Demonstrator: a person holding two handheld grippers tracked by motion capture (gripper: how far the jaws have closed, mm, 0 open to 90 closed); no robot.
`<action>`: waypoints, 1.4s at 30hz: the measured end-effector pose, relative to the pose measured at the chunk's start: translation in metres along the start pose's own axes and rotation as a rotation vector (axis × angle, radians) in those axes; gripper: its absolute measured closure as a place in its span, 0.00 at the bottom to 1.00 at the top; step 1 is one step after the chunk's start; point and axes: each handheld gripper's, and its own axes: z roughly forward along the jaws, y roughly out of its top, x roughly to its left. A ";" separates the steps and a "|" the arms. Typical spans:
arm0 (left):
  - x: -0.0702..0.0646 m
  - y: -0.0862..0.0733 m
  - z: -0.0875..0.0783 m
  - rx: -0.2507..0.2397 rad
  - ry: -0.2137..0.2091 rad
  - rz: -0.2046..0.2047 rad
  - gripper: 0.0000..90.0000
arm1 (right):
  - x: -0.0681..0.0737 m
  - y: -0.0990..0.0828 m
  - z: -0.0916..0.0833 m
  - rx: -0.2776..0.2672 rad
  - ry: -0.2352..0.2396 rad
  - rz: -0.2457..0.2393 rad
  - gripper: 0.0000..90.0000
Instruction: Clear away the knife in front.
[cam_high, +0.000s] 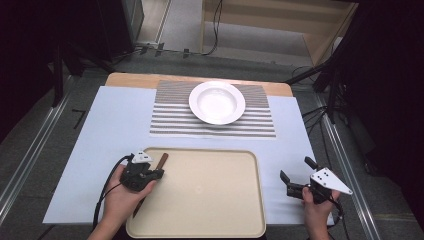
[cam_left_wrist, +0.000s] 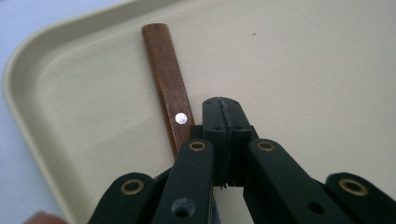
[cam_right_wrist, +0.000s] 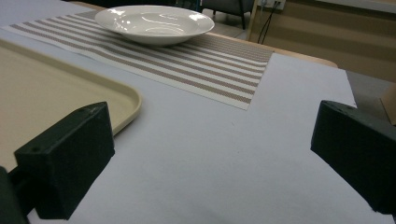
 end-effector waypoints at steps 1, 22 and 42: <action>0.002 -0.001 -0.001 0.001 0.005 -0.001 1.00 | 0.000 0.000 0.000 0.001 0.000 0.001 0.00; 0.026 -0.010 -0.018 -0.068 -0.076 -0.016 0.90 | 0.000 0.000 0.000 0.001 0.000 0.000 0.00; 0.032 -0.014 -0.046 -0.367 -0.099 0.031 0.00 | 0.000 0.000 0.000 0.001 0.000 0.001 0.00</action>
